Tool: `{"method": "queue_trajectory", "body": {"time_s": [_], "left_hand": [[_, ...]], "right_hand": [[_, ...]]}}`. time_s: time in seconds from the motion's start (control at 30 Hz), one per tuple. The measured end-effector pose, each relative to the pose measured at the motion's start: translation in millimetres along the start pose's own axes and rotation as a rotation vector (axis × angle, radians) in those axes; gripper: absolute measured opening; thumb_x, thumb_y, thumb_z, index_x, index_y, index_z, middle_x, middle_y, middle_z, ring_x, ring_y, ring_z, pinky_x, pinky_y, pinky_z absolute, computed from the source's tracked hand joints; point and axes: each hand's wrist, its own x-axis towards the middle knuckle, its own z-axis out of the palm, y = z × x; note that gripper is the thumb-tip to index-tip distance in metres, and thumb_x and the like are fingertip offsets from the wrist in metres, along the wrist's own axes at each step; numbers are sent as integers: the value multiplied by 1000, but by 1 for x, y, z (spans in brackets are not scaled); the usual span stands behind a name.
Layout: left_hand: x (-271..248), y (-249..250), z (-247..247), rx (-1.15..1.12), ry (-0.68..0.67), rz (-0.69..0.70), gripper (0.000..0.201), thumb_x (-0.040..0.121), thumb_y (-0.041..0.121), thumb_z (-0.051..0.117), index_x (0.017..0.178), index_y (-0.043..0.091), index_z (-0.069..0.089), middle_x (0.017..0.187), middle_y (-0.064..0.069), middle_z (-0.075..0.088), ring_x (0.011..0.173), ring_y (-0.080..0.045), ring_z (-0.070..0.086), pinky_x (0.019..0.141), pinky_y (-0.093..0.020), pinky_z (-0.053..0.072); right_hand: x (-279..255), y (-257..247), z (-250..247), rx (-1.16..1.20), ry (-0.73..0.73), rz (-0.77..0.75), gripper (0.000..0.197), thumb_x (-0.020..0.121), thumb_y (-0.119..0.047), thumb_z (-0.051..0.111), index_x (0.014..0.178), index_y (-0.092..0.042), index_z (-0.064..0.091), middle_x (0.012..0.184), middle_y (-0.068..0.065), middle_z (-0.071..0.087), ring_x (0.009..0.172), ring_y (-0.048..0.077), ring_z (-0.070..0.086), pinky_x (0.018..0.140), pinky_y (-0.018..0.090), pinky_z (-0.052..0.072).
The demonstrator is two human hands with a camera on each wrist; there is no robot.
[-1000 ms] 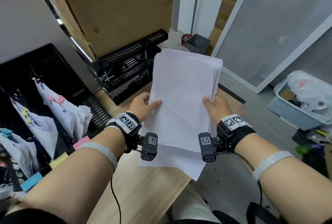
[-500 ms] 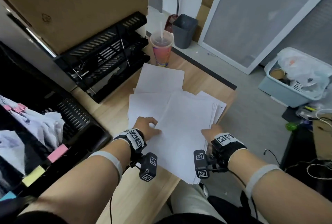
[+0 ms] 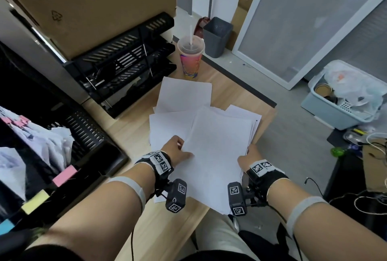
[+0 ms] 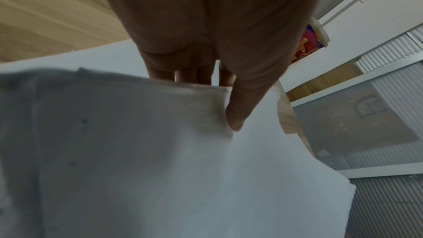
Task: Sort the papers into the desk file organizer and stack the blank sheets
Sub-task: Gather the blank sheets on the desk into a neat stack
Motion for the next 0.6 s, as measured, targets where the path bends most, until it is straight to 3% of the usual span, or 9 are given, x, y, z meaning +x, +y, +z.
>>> {"method": "queue_trajectory", "body": {"time_s": [0.07,0.17,0.27,0.4,0.47,0.53,0.57,0.6], "left_hand": [[-3,1,1,-39,-16,-10,49,82,18,75,119,15,43,110,-6,70,91,-25,67,66,-27,52],[-7,1,-2,-79,-74,64,51,82,17,71,128,21,50,114,-4,73,100,-25,70,89,-40,58],[-15,-3,-11,-234,-98,122,43,72,19,70,113,32,63,103,-1,77,95,-27,74,86,-51,60],[-24,-12,-27,-461,-96,19,42,77,5,72,115,24,68,109,-8,76,100,-30,73,87,-51,59],[-26,-22,-34,-400,-32,-36,34,74,20,78,108,21,70,107,-5,76,98,-28,72,87,-49,60],[-27,-37,-41,-222,59,-76,30,77,33,80,102,19,70,104,-2,73,93,-24,69,81,-36,60],[-28,-44,-43,-89,109,-98,31,79,37,78,104,20,70,108,-3,70,95,-24,67,81,-34,58],[-27,-52,-43,51,155,-134,37,79,41,77,110,21,72,119,-5,65,103,-26,64,89,-35,55]], "right_hand": [[-2,2,0,74,28,-10,41,87,2,48,124,-6,34,80,1,41,66,14,46,54,25,38],[-5,-4,-3,218,69,-28,54,86,4,48,135,-6,28,96,6,52,81,23,54,71,30,45],[-8,-17,-7,256,97,-166,37,85,5,43,121,-4,51,106,11,63,88,25,58,73,28,44],[-13,-46,-8,232,119,-306,20,84,1,43,97,-6,57,80,0,58,75,21,53,64,28,43],[-15,-59,0,175,34,-304,21,84,-3,43,96,-10,59,79,-4,60,76,19,55,70,28,45],[-15,-65,16,70,-108,-281,27,81,-8,44,100,-10,63,91,2,67,85,24,62,80,32,52],[-12,-64,26,6,-168,-261,32,78,-11,45,102,-10,65,98,6,69,89,27,65,83,36,55],[-8,-62,35,-73,-208,-240,32,75,-15,45,99,-12,65,102,8,69,90,29,65,83,38,55]]}}
